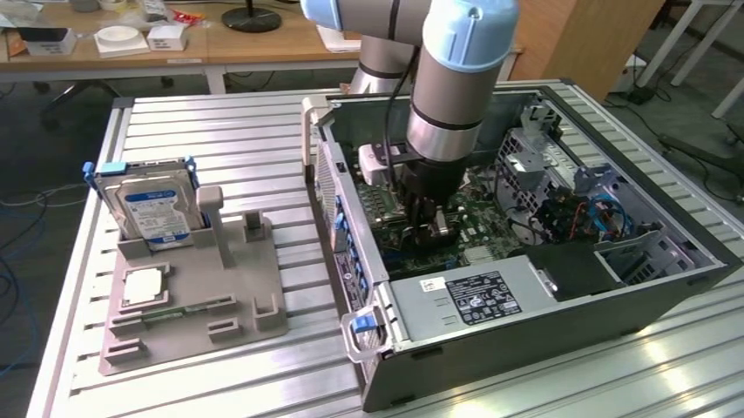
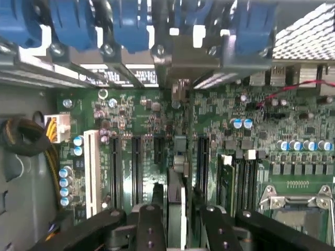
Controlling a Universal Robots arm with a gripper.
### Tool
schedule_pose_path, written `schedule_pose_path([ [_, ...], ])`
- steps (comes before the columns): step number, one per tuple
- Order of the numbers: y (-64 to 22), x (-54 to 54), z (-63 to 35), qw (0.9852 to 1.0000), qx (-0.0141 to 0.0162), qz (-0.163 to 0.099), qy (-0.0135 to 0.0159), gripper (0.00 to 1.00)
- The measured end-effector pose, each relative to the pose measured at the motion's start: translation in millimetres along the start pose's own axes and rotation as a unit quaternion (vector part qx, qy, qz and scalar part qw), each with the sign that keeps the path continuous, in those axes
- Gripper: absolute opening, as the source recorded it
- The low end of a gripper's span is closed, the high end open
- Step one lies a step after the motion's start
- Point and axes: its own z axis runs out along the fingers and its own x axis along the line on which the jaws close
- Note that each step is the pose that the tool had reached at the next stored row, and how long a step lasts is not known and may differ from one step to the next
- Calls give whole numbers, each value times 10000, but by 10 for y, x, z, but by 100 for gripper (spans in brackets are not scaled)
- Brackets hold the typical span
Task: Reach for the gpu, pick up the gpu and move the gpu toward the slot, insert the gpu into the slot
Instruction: 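Insert the gpu into the slot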
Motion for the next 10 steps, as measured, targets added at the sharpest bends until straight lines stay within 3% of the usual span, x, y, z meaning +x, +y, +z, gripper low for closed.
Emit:
schedule_pose_path([
  [10,-11,-3,-390,10000,1,0,0,33],
])
